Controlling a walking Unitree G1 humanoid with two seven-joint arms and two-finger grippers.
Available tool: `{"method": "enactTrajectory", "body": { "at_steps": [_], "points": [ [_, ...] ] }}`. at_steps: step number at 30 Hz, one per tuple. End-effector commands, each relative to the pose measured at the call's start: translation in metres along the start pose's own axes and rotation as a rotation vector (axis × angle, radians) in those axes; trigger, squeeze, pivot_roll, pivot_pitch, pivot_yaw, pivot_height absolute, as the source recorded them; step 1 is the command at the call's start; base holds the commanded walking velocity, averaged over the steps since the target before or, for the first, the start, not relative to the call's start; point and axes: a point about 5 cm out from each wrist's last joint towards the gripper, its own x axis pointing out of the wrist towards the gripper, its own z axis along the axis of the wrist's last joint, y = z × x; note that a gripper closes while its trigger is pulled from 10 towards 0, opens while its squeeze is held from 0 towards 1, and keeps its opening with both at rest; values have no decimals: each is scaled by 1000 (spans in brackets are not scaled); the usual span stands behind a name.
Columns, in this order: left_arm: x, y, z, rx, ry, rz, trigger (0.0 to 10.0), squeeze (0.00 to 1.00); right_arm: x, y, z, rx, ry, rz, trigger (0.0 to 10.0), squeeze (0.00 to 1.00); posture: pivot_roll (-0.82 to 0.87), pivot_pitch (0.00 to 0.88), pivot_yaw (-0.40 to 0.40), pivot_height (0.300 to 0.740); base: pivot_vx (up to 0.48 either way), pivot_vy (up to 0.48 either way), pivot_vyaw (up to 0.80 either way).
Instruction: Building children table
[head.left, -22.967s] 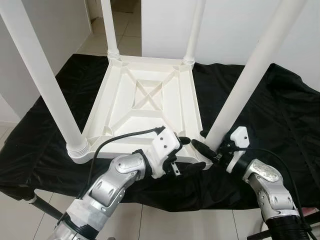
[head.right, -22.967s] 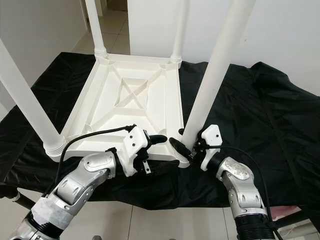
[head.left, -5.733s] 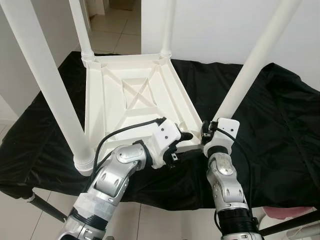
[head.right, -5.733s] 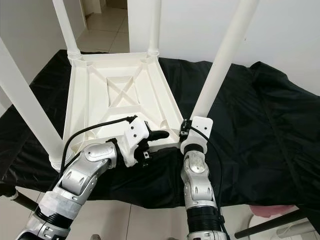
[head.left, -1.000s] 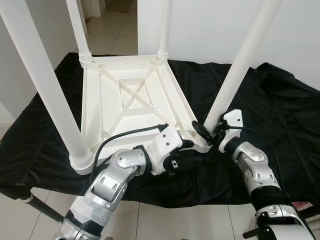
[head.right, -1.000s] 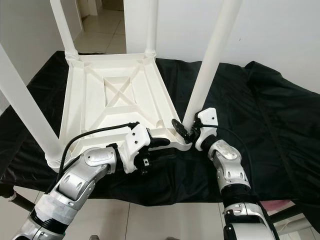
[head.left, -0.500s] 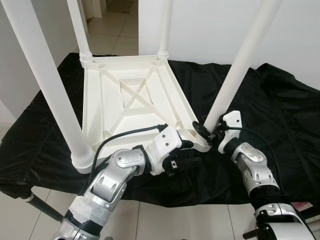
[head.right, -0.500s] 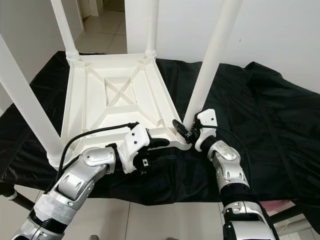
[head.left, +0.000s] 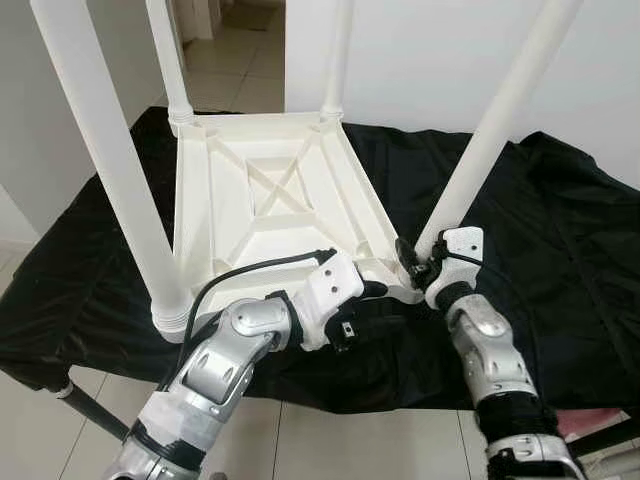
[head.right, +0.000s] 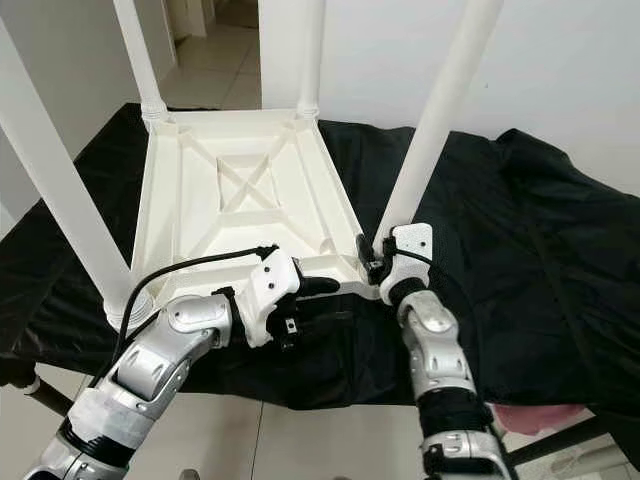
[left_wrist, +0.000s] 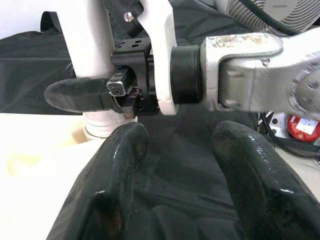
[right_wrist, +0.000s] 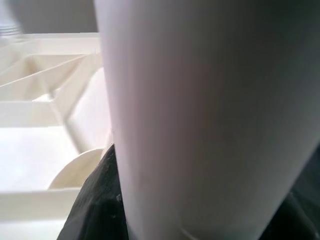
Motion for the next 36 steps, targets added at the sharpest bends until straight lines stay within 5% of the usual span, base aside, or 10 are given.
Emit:
{"method": "enactTrajectory", "body": {
  "at_steps": [1, 6, 9, 19, 20, 22, 23, 34, 36],
  "points": [
    [1, -1, -2, 8, 11, -3, 10000, 0, -8, -7, -17, 2, 87, -96, 10000, 0, -22, 0, -59, 740, 0, 0, 0],
    [1, -1, -2, 7, 9, -1, 10000, 0, -21, 12, -19, 27, 101, -359, 10000, 0, -18, 0, -63, 740, 0, 0, 0],
    [1, -1, -2, 4, 9, 2, 10000, 0, -24, 23, -19, 83, 104, -358, 10000, 0, -17, 0, -63, 740, 0, 0, 0],
    [1, -1, -2, 3, 9, 6, 10000, 0, -23, 20, -11, 66, 93, -353, 10000, 0, -13, 0, -71, 740, 0, 0, 0],
    [1, -1, -2, 3, 8, 9, 10000, 0, -23, 19, -11, 70, 95, -361, 10000, 792, -12, 0, -72, 740, 0, 0, 0],
    [1, -1, -2, 3, 8, 9, 10000, 0, -23, 19, -11, 70, 95, -361, 10000, 792, -12, 0, -72, 740, 0, 0, 0],
    [1, -1, -2, 4, 8, 10, 10000, 0, -23, 18, -10, 89, 88, -346, 10000, 1000, -12, 0, -72, 740, 0, 0, 0],
    [2, -1, -2, 7, 6, 11, 10000, 0, -21, -2, -2, 104, 20, -266, 10000, 1000, -18, 0, -69, 740, 0, 0, 0],
    [1, -1, -2, 7, 8, 8, 10000, 0, -21, -12, 0, 98, 5, -158, 10000, 1000, -19, 0, -69, 740, 0, 0, 0]
  ]
}}
